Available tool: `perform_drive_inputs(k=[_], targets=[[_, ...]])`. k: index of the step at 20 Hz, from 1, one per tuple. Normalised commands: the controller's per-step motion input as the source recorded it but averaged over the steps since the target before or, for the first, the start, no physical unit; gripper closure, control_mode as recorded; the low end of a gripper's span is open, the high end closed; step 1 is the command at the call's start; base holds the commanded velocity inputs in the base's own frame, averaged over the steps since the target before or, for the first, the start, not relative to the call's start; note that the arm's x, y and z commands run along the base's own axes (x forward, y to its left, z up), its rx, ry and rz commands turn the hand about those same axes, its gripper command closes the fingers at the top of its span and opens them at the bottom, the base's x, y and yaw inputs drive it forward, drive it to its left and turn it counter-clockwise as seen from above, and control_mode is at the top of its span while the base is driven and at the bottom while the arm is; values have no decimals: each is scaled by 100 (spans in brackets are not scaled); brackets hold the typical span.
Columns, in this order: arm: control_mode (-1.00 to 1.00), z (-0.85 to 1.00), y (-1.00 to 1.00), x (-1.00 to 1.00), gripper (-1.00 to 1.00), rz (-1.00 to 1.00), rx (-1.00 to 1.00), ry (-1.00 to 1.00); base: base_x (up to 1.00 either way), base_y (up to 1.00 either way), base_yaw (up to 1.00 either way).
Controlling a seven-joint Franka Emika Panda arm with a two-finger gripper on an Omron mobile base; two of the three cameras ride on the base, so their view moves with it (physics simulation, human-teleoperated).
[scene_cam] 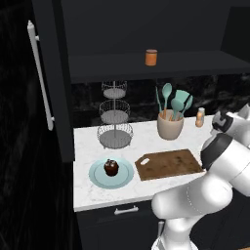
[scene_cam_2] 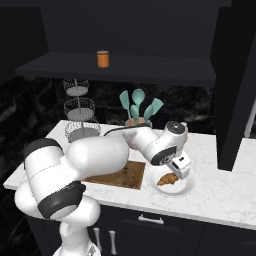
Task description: From the different types of pastries on the counter, select a croissant and place it on the cutting board. Then retrieve a jar of jam from the cabinet and place it alongside the croissant on the cutting board.
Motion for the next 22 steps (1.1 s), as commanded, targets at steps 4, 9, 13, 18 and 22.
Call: perform_drive_inputs(k=[4,9,13,18,22], targets=[[-100,-58,0,18,-100,0,-25,16,0,0,0],[-100,-48,0,21,-100,0,0,0,0,0,0],[-100,-75,-5,3,-100,0,-2,0,0,0,0],[-100,-42,-3,2,100,0,-1,0,0,0,0],[-100,-11,0,3,100,0,0,0,0,0,0]])
